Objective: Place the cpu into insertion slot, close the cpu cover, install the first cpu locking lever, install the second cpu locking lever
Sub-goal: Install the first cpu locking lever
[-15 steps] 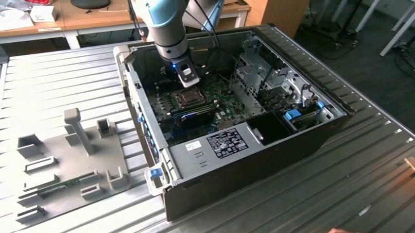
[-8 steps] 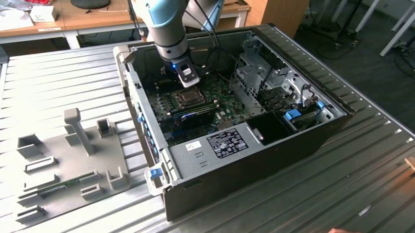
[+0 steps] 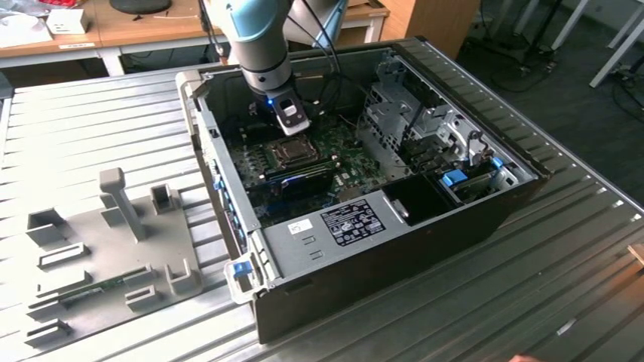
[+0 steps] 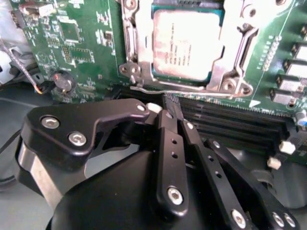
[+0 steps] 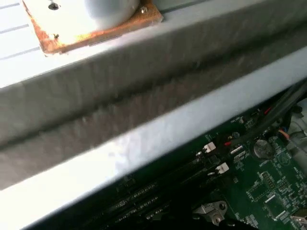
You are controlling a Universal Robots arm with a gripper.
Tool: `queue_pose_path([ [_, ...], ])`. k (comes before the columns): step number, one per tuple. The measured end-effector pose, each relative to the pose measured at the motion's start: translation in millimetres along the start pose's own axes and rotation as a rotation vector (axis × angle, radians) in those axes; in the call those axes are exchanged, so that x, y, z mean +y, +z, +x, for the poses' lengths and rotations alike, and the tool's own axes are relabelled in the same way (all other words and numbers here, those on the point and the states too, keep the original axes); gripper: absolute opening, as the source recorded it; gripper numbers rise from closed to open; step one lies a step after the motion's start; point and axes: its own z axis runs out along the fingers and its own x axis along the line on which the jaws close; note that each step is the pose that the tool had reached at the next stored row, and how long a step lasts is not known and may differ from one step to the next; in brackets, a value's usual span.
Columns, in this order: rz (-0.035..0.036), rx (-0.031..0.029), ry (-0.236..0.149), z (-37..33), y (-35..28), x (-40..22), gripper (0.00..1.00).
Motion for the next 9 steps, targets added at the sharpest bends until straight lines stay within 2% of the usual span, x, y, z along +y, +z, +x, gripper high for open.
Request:
queue_pose_path([
  [2, 0.0018, 0.0001, 0.000, -1.3, -7.1, 2.2, 0.10],
  [5, 0.0015, 0.0001, 0.000, -2.7, -14.2, 4.7, 0.10],
  [9, 0.0013, 0.0003, 0.000, -3.3, -17.2, 5.8, 0.10],
])
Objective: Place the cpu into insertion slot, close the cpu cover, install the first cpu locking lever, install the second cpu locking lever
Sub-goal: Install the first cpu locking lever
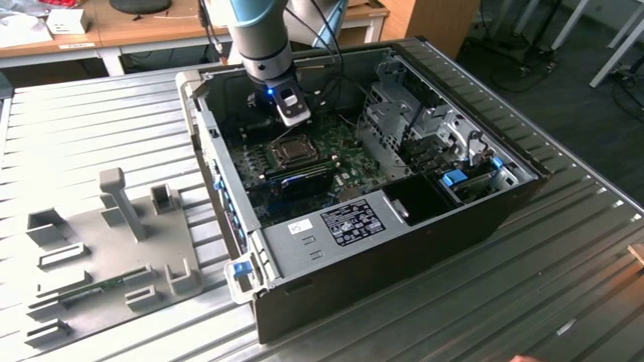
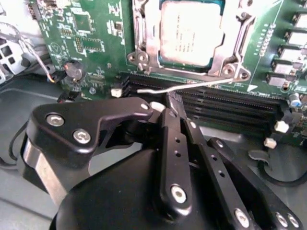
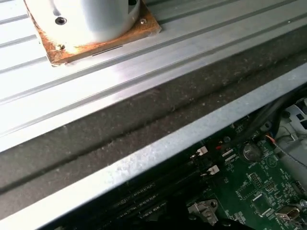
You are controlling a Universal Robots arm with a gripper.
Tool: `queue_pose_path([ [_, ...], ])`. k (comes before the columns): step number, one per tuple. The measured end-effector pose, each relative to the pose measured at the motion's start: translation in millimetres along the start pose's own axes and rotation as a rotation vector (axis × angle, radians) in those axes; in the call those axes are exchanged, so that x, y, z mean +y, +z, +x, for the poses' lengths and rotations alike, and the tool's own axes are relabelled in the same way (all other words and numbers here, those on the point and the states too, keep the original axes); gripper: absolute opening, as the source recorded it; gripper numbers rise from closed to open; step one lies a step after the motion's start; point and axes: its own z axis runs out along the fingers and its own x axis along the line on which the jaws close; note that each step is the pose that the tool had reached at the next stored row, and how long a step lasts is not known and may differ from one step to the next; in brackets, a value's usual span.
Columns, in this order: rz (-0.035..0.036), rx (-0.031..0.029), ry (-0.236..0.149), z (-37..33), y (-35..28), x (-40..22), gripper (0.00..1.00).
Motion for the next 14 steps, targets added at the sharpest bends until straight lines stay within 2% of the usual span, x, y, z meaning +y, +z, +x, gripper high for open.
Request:
queue_pose_path([
  [2, -0.0015, 0.0003, 0.000, 1.2, -0.3, -0.3, 0.10],
  [6, -0.0178, 0.0063, 0.006, 4.7, -0.5, -1.6, 0.10],
  [9, -0.0195, 0.0069, 0.006, 4.4, -2.7, -0.9, 0.10],
  [14, -0.0201, 0.0071, 0.006, 2.2, -14.7, 3.3, 0.10],
])
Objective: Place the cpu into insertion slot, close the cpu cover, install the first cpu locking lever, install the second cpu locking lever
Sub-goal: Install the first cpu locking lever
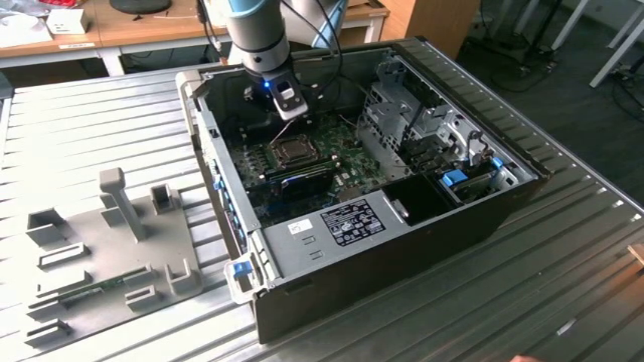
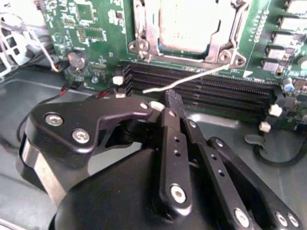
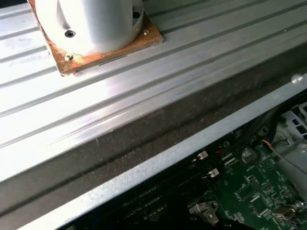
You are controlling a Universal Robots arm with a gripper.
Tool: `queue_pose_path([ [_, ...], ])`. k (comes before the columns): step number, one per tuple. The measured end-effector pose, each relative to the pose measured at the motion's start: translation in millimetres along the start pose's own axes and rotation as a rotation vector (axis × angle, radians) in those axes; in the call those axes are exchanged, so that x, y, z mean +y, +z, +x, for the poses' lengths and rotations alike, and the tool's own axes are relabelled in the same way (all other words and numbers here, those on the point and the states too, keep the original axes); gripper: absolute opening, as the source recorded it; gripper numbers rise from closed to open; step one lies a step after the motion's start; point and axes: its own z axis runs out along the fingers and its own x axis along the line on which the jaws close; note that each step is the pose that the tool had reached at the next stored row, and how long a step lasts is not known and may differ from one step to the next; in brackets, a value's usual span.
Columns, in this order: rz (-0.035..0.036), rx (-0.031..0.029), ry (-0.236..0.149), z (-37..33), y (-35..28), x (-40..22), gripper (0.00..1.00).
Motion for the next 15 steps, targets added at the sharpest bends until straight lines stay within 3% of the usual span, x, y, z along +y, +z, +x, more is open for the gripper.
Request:
queue_pose_path([
  [7, -0.0082, 0.0023, 0.002, 0.7, -4.0, 0.7, 0.10],
  [11, -0.0089, 0.0021, 0.002, -0.7, -4.9, -1.9, 0.10],
  [13, -0.0102, 0.0008, 0.002, -2.6, -5.7, -5.6, 0.10],
  [15, -0.0143, -0.0042, 0.001, -1.6, -5.3, -7.7, 0.10],
])
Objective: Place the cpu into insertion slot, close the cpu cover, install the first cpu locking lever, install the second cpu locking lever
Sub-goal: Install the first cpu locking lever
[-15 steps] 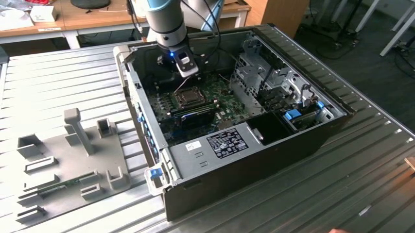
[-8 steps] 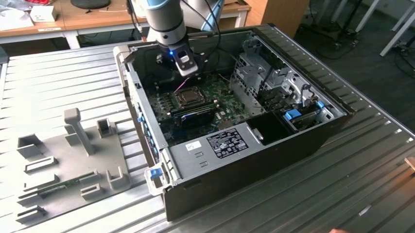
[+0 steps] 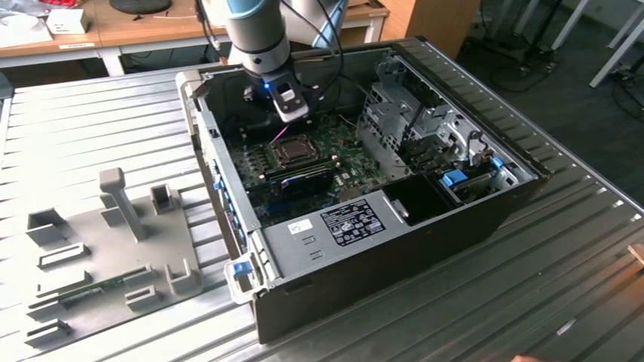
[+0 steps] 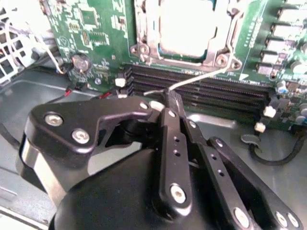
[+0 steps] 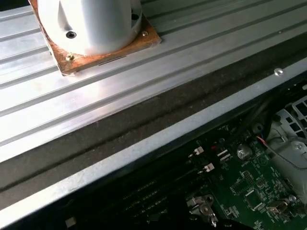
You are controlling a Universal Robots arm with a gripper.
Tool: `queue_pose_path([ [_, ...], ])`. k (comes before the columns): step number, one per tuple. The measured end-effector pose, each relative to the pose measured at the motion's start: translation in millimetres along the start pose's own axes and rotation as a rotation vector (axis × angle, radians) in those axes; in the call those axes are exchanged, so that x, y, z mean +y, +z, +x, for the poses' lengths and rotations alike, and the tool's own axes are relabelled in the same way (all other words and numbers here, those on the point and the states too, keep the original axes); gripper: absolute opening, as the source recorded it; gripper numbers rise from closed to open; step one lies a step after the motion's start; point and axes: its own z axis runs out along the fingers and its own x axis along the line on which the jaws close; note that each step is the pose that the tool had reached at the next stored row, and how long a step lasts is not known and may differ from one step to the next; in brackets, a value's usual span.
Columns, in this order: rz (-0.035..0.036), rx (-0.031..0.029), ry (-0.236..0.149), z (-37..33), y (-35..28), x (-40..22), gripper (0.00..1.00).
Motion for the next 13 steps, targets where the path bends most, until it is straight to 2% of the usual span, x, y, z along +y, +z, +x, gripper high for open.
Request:
queue_pose_path([
  [8, -0.0167, -0.0107, -0.001, 4.5, 5.6, -4.2, 0.10],
  [13, -0.0224, -0.0172, -0.003, 6.3, 11.5, -7.0, 0.10],
])
